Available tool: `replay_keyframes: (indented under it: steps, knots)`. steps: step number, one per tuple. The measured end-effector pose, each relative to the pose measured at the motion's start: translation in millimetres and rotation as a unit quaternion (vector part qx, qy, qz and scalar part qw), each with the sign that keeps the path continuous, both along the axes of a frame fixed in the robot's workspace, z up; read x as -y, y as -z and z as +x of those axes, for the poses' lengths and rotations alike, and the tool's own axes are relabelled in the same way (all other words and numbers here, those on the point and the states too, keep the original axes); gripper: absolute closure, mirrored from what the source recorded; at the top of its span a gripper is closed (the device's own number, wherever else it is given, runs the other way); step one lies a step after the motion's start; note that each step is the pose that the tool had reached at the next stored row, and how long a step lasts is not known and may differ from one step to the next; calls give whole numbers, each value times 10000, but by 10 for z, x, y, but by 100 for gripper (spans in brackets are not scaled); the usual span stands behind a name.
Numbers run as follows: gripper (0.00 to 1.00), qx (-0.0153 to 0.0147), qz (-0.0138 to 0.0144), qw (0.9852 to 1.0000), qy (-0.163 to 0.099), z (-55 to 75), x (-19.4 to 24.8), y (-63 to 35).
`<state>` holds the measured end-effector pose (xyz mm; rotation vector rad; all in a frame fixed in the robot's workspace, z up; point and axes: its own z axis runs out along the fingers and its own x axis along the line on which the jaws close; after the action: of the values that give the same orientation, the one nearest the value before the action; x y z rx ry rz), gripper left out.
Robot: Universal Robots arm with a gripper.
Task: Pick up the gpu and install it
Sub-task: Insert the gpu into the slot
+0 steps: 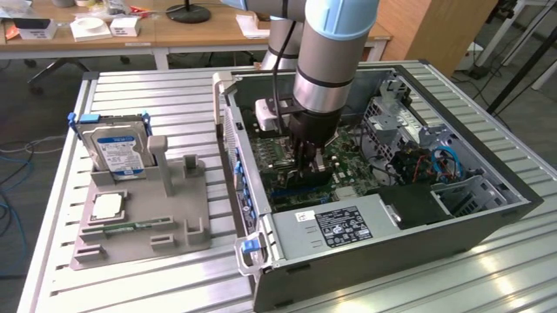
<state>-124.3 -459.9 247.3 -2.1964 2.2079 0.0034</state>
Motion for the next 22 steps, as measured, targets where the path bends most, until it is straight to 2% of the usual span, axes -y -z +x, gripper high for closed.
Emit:
replay_keyframes:
  steps: [22]
  knots:
    - [74,1,1,10000,-13,-2,0,16]
